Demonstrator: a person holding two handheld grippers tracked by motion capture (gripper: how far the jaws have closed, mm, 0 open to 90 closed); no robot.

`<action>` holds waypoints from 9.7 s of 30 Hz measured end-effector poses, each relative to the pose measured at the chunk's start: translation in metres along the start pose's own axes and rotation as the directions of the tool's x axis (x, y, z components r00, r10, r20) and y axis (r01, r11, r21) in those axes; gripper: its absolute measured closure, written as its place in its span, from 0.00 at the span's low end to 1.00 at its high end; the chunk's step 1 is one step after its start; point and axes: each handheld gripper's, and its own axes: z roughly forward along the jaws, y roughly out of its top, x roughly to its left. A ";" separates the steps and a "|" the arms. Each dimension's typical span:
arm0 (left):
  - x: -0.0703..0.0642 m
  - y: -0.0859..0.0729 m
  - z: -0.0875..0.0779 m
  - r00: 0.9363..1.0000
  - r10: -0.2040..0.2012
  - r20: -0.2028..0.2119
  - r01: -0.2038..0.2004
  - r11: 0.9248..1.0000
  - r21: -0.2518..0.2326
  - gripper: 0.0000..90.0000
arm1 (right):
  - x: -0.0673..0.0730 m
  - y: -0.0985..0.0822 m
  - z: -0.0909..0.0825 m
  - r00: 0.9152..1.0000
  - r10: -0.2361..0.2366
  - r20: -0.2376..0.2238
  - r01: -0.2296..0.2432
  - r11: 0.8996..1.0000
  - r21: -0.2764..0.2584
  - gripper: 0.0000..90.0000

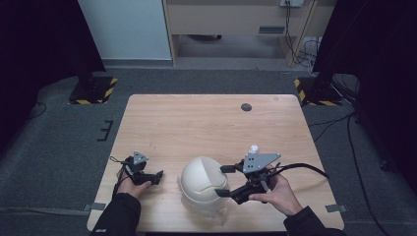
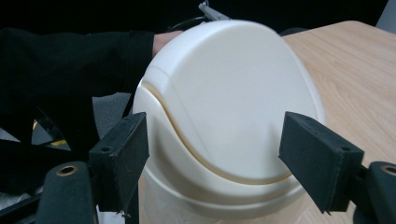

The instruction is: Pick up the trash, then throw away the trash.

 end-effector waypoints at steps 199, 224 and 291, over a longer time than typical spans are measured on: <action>0.000 0.000 0.000 1.000 0.003 0.003 -0.003 1.000 -0.001 0.00 | -0.135 -0.059 -0.054 0.792 0.225 0.567 -0.303 0.952 0.046 0.72; 0.000 0.000 0.000 1.000 0.005 0.005 -0.005 1.000 -0.001 0.00 | -0.100 -0.021 -0.098 0.813 0.241 0.531 -0.203 0.971 -0.129 0.72; -0.001 0.000 0.000 1.000 0.003 0.007 -0.003 1.000 -0.003 0.00 | -0.032 0.037 -0.054 0.987 0.085 0.135 -0.057 0.978 -0.199 0.73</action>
